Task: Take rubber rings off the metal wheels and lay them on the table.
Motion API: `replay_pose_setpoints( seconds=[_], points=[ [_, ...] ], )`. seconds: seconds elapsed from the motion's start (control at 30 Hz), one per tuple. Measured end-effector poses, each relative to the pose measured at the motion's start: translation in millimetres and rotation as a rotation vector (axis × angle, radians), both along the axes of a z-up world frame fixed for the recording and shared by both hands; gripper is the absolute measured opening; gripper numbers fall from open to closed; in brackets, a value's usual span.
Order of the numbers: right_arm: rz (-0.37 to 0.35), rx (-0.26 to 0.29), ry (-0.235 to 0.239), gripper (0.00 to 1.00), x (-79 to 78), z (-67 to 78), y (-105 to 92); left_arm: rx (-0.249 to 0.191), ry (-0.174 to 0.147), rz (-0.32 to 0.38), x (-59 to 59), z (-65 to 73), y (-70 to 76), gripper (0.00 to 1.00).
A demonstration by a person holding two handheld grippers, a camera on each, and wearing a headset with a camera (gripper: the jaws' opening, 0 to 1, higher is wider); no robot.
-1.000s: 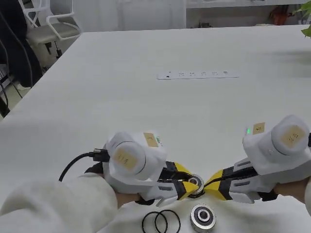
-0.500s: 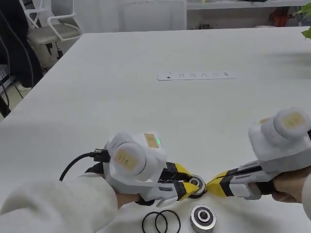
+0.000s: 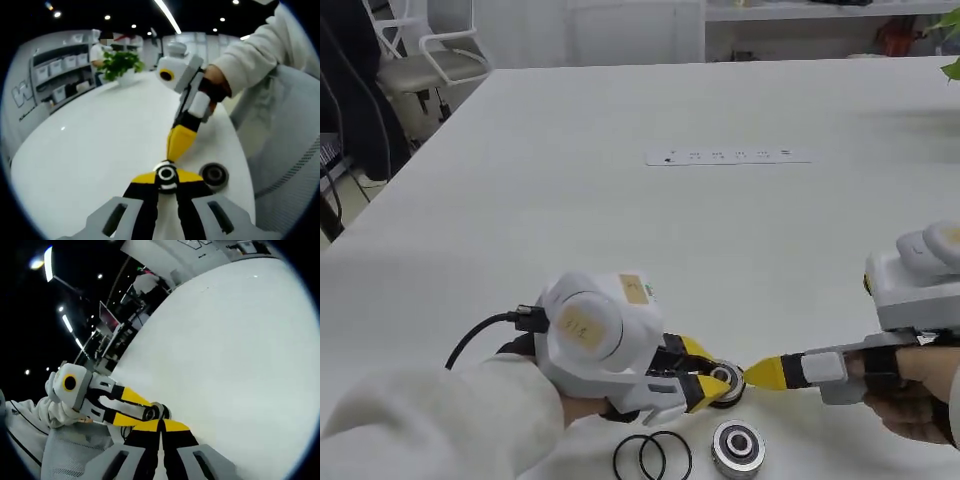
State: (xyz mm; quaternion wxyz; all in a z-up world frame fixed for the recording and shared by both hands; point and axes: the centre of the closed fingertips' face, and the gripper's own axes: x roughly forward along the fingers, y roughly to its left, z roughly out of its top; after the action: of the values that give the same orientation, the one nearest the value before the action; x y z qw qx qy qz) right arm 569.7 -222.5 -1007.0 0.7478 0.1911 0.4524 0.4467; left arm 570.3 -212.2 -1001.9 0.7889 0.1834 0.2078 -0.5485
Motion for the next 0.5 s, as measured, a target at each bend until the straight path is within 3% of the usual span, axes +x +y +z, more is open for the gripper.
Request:
replay_pose_setpoints(
  seconds=[0.07, 0.27, 0.5],
  points=[
    [0.025, -0.035, -0.045, 0.0, -0.7, 1.3, 1.9, 0.001, -0.001, 0.0, 0.2, 0.0, 0.2, 0.14],
    [0.08, -0.072, -0.12, 0.0, -4.2, 5.6, 8.4, 0.002, -0.002, -0.003, 0.3, -0.1, 1.3, 0.14],
    [0.084, -0.061, -0.115, 0.0, -5.4, 8.1, 9.7, 0.004, -0.003, -0.003, 0.4, -0.1, 1.0, 0.14]
  ],
)
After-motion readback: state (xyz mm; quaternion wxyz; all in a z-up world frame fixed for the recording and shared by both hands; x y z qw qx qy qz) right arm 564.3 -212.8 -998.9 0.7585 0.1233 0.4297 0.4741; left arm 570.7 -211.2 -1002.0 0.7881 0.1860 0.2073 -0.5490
